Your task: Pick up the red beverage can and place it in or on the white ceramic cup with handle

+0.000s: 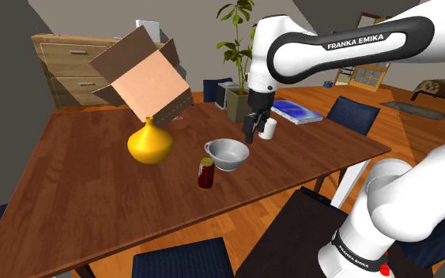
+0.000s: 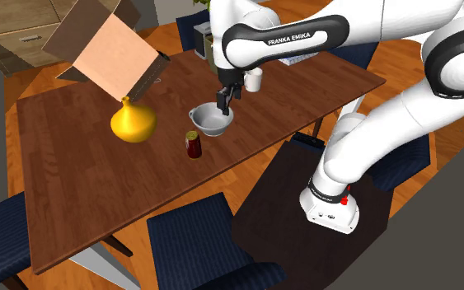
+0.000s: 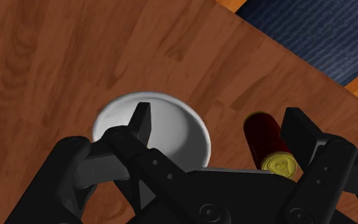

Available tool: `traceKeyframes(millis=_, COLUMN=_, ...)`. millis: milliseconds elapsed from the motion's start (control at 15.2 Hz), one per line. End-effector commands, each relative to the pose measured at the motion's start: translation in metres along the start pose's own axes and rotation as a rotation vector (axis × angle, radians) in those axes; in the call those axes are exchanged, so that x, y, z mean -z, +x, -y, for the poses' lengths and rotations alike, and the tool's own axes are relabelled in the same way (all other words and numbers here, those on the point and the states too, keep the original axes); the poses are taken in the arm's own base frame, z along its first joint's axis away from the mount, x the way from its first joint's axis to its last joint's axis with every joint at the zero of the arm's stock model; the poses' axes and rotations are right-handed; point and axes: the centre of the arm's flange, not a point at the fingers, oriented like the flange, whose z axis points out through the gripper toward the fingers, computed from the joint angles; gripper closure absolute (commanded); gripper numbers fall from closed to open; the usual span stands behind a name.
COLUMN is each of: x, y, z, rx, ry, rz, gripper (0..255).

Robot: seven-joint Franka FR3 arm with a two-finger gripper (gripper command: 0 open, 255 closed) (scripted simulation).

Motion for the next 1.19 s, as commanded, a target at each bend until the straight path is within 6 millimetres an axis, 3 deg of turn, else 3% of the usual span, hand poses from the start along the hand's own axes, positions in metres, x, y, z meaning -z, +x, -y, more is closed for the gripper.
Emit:
traceKeyframes(millis=0, x=-0.013, y=0.016, z=0.015, rx=0.010, ry=0.006, rz=-0.005, gripper=0)
traceKeyframes(millis=660, x=-0.072, y=0.098, z=0.094, rx=0.059, ry=0.032, rz=-0.024, gripper=0)
traceKeyframes(millis=1122, x=-0.105, y=0.101, z=0.096, rx=0.060, ry=0.033, rz=-0.025, gripper=0)
